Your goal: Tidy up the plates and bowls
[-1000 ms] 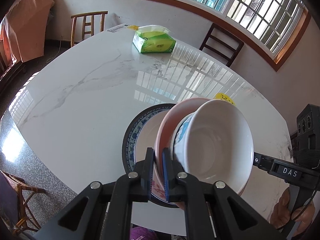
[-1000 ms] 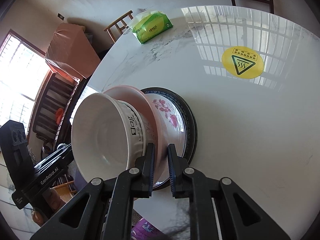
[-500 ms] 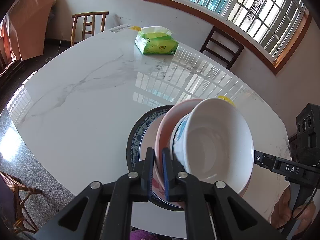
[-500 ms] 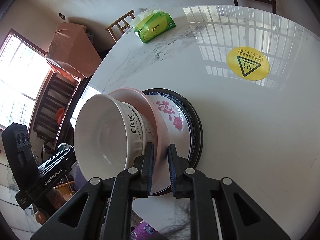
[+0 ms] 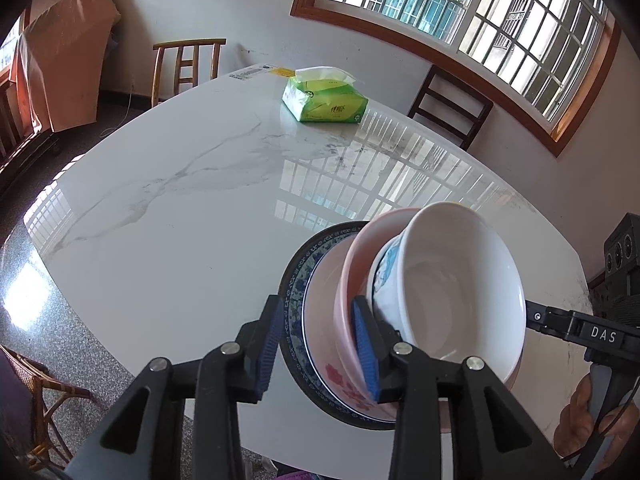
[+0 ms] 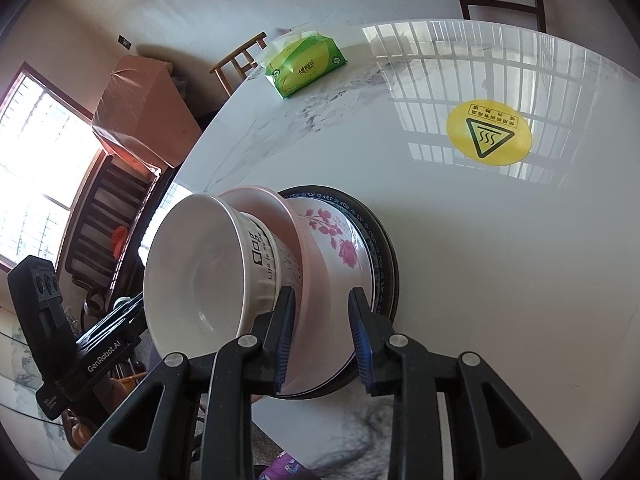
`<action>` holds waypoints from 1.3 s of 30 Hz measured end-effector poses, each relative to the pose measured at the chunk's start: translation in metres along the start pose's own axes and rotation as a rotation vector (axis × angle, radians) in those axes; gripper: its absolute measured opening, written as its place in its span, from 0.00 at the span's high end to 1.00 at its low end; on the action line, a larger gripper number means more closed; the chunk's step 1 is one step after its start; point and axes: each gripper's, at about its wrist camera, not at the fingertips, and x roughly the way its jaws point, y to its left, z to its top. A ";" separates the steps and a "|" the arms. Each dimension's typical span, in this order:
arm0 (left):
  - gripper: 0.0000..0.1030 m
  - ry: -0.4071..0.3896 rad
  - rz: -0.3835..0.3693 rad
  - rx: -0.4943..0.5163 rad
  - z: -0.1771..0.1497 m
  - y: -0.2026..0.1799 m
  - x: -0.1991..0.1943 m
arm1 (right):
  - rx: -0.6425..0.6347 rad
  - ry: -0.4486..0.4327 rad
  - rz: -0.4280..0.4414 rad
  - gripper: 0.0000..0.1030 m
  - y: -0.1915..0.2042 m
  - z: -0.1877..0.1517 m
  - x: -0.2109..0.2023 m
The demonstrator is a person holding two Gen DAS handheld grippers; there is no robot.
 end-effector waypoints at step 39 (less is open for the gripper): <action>0.41 -0.589 0.229 0.263 -0.127 -0.074 -0.065 | -0.171 -0.827 -0.210 0.17 -0.018 -0.160 -0.089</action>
